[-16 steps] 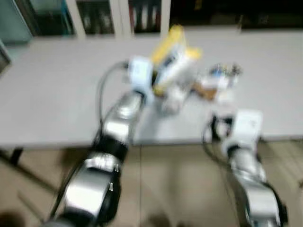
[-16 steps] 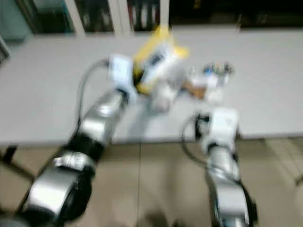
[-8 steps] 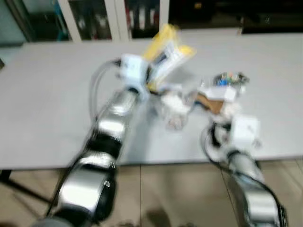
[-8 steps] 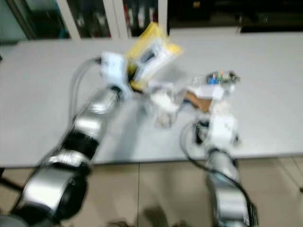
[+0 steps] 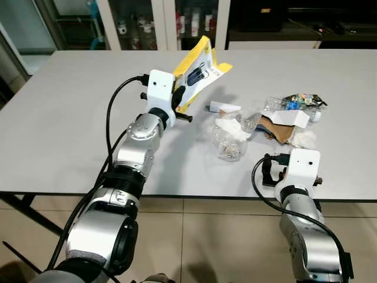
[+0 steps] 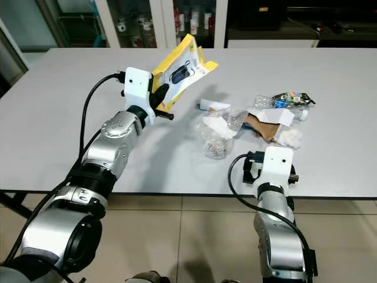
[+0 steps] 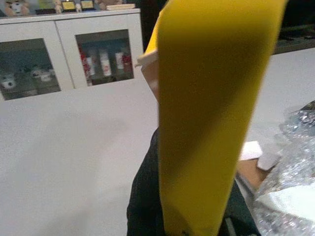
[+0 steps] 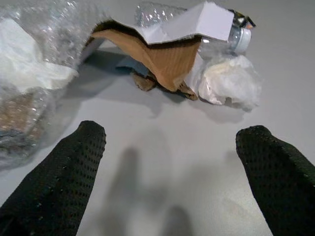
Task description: Picking trash to rubbish bin
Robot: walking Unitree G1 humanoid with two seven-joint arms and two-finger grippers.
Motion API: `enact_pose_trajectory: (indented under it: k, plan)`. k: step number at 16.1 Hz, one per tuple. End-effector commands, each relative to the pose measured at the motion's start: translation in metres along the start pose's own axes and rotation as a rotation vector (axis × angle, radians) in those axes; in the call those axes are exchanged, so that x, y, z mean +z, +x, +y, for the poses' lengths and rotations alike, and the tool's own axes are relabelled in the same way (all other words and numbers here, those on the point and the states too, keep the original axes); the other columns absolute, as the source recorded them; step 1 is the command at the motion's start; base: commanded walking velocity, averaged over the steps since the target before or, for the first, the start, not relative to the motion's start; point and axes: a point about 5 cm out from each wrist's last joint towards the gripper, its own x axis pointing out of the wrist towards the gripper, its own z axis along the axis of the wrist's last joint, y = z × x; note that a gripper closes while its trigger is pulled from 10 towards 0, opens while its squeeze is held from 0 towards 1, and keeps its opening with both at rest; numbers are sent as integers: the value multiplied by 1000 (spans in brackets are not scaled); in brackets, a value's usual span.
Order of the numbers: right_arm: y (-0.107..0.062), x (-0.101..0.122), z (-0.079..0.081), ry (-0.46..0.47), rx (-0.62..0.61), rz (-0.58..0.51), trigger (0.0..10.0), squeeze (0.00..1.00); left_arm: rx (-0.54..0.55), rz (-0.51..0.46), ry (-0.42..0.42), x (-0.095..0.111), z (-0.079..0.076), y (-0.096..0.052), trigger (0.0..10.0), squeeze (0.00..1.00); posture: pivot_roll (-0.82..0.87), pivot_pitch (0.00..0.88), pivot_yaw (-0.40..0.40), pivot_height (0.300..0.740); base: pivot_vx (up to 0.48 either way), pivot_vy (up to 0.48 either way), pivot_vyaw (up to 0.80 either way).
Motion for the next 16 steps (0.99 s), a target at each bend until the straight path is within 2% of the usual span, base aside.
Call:
enact_pose_trajectory:
  k: [1,7,10,13,16]
  plan:
    - [4,3,-2,2,-22,-13,10000,0,-10,-4,30,3,3,-2,10000,0,232,127,78,740,0,0,0]
    - [26,-5,-20,-36,-66,-2,10000,0,-38,-23,79,10,16,-13,10000,0,313,188,110,740,0,0,0]
    - [45,5,-31,-64,-81,-34,10000,0,-3,5,116,10,34,-25,10000,0,368,226,123,740,0,0,0]
    - [57,18,-42,-95,-138,-72,10000,0,-6,7,141,12,37,-34,10000,0,409,243,119,740,0,0,0]
    - [60,28,-50,-157,-211,-104,10000,0,20,13,148,14,43,-40,10000,0,421,245,113,740,0,0,0]
